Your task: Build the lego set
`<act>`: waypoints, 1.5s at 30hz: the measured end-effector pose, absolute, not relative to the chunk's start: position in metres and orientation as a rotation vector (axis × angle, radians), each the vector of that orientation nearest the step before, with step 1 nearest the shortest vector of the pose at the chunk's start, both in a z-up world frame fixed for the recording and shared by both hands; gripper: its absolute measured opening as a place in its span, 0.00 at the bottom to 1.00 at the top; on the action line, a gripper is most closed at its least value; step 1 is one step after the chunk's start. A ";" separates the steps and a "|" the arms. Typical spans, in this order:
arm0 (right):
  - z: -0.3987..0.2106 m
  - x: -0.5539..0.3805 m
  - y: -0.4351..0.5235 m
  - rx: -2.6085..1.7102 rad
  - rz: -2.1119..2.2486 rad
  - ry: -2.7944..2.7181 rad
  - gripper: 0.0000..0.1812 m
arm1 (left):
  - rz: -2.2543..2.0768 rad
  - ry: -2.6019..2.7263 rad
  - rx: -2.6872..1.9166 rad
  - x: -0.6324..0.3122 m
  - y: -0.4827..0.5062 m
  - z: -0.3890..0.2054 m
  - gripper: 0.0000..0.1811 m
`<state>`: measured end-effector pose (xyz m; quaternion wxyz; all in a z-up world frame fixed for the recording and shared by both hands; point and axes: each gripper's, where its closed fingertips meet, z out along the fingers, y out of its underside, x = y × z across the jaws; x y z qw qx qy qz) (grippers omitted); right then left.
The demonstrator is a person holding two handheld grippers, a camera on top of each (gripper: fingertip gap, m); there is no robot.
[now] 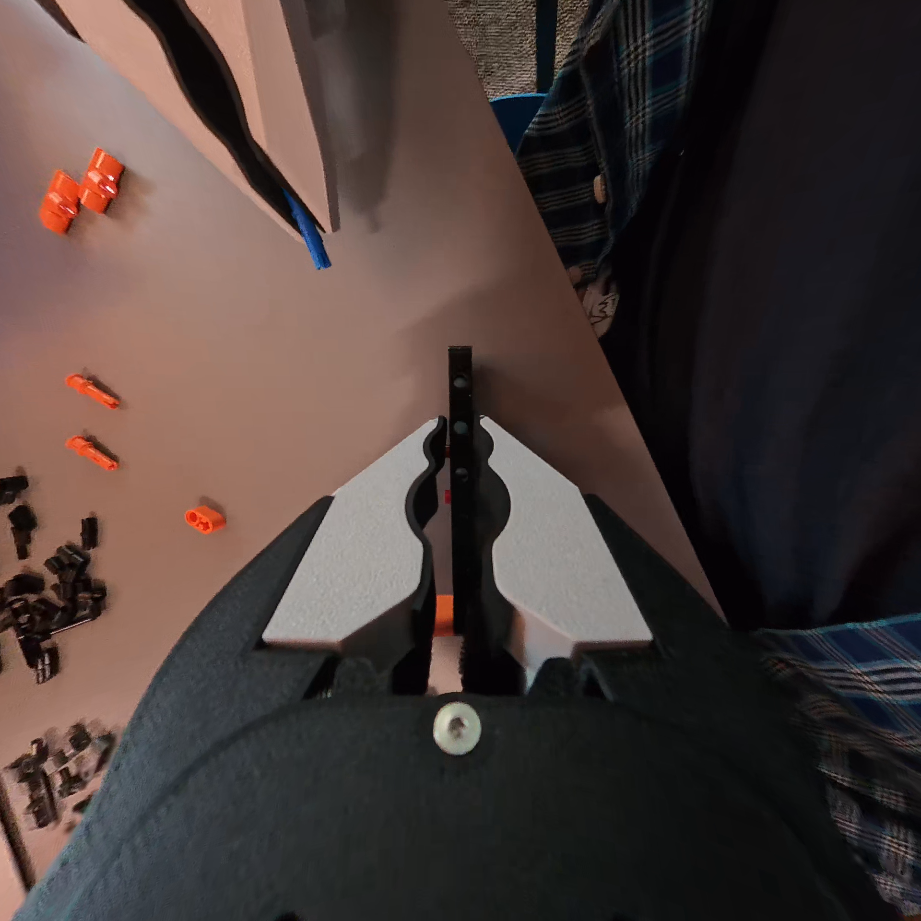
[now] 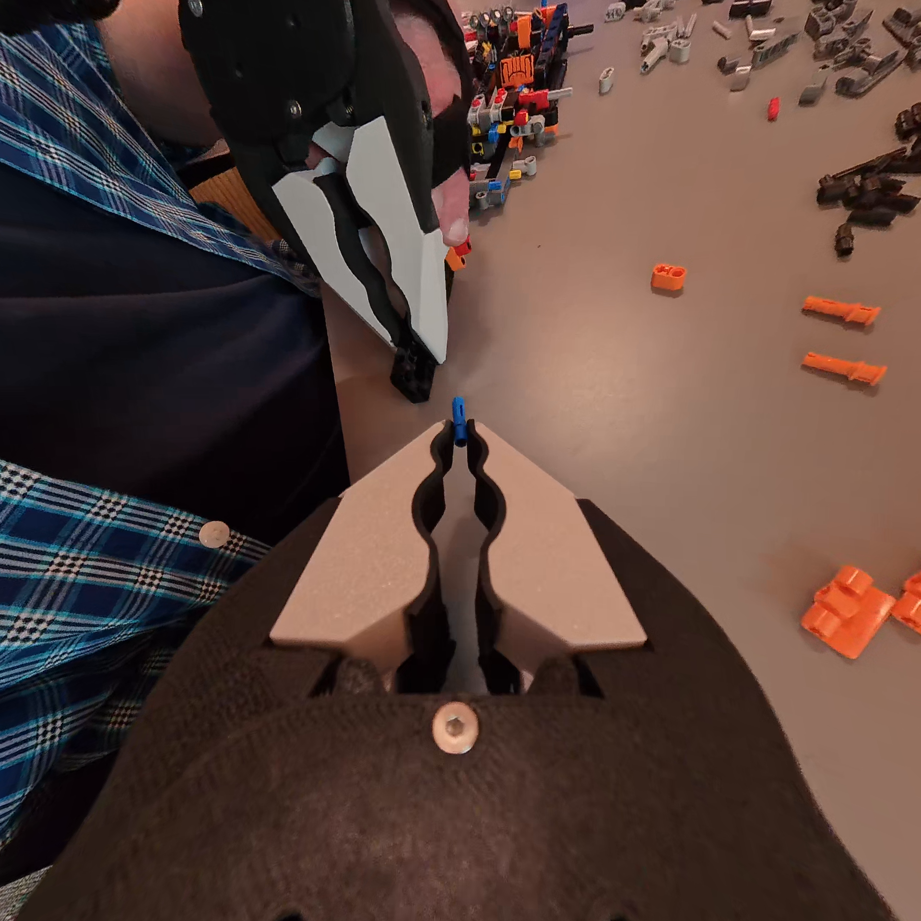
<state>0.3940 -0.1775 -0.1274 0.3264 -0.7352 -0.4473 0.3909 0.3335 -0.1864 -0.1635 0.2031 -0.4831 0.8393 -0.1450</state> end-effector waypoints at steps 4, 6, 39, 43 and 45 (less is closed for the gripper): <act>-0.124 0.393 -0.176 -1.903 1.032 -1.169 0.01 | -0.369 2.324 -1.295 0.336 -0.182 -0.158 0.05; -0.122 0.393 -0.174 -1.889 1.040 -1.162 0.01 | -0.343 2.296 -1.269 0.339 -0.177 -0.153 0.05; -0.129 0.376 -0.181 -1.804 1.021 -1.495 0.01 | -0.160 2.199 -1.053 0.343 -0.176 -0.161 0.05; -0.142 0.372 -0.186 -1.807 0.931 -1.627 0.01 | -0.167 2.193 -1.047 0.343 -0.176 -0.161 0.05; -0.147 0.370 -0.188 -1.806 0.901 -1.690 0.01 | -0.181 2.203 -1.050 0.342 -0.177 -0.161 0.05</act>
